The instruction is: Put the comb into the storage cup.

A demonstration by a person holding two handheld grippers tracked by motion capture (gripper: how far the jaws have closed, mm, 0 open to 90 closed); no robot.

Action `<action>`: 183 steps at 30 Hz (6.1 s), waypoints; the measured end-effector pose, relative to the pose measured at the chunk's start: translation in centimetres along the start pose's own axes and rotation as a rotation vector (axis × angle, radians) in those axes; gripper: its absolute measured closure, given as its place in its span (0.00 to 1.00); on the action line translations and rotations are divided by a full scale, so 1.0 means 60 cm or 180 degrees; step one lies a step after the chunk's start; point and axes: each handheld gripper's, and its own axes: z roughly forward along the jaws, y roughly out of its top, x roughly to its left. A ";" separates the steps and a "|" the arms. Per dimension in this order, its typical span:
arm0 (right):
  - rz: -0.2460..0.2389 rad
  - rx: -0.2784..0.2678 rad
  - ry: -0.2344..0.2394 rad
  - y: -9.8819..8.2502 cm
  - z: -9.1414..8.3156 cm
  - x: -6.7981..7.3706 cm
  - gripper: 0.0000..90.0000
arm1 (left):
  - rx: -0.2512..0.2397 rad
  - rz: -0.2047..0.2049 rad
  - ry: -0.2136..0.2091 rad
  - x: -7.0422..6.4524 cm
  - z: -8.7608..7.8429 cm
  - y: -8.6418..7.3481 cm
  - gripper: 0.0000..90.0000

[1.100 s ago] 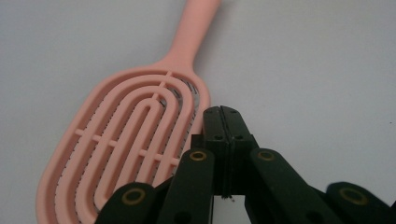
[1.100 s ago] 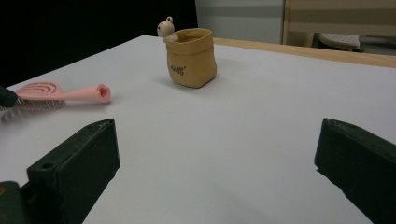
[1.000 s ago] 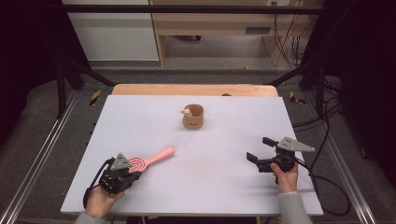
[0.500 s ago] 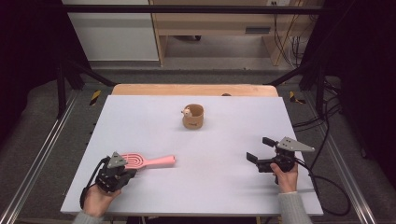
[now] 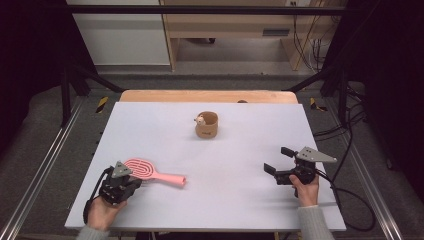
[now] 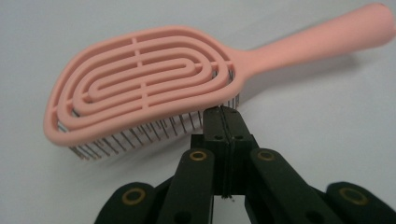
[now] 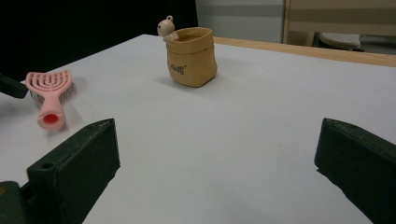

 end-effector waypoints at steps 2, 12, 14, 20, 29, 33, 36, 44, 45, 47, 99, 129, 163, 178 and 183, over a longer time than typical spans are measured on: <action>0.0003 0.0004 0.0000 0.000 0.000 0.000 0.00 | -0.0008 -0.0023 0.0013 0.003 0.001 -0.001 0.99; -0.0001 0.0005 0.0007 0.000 0.001 0.000 0.01 | -0.0026 -0.0067 0.0040 0.012 0.005 -0.003 0.99; -0.0002 0.0005 0.0005 0.000 0.001 0.000 0.01 | -0.0017 -0.0072 0.0037 0.012 0.005 -0.004 0.99; 0.0006 0.0010 0.0009 0.000 0.000 0.000 0.00 | -0.0079 -0.0063 0.0012 0.005 -0.010 0.002 1.00; -0.0005 0.0007 0.0003 -0.001 0.002 0.000 0.01 | -0.0308 0.0029 0.0019 -0.016 -0.019 0.019 0.99; -0.0003 0.0016 0.0000 -0.001 0.002 0.000 0.01 | -0.0426 0.0059 -0.0046 -0.030 -0.013 0.031 0.99; -0.0008 0.0014 0.0000 -0.001 0.002 0.000 0.01 | -0.0441 0.0109 -0.0040 -0.039 -0.005 0.042 0.99; -0.0019 0.0036 -0.0002 -0.001 0.002 0.000 0.01 | -0.0415 0.0124 -0.0160 -0.050 0.028 0.067 0.99; -0.0020 0.0037 -0.0004 -0.001 0.002 -0.001 0.01 | -0.0417 0.0121 -0.0170 -0.052 0.033 0.070 0.99; -0.0020 0.0038 -0.0005 -0.001 0.002 0.000 0.01 | -0.0409 0.0129 -0.0190 -0.054 0.041 0.076 0.99; -0.0017 0.0024 -0.0009 -0.001 0.002 0.000 0.00 | 0.0062 0.0464 -0.0344 -0.088 0.057 0.056 1.00; -0.0017 0.0020 -0.0007 -0.001 0.002 0.000 0.00 | 0.0166 0.0508 -0.0395 -0.083 0.039 0.033 1.00; -0.0012 0.0030 -0.0009 -0.001 0.002 0.000 0.00 | 0.0195 0.0394 -0.0296 -0.047 0.013 0.009 1.00; -0.0016 0.0043 -0.0003 -0.002 0.003 0.000 0.01 | -0.0372 0.0135 -0.0169 -0.034 -0.019 0.025 0.72; -0.0022 0.0046 -0.0004 -0.002 0.004 0.000 0.01 | -0.0415 -0.0028 -0.0071 -0.024 -0.018 0.030 0.48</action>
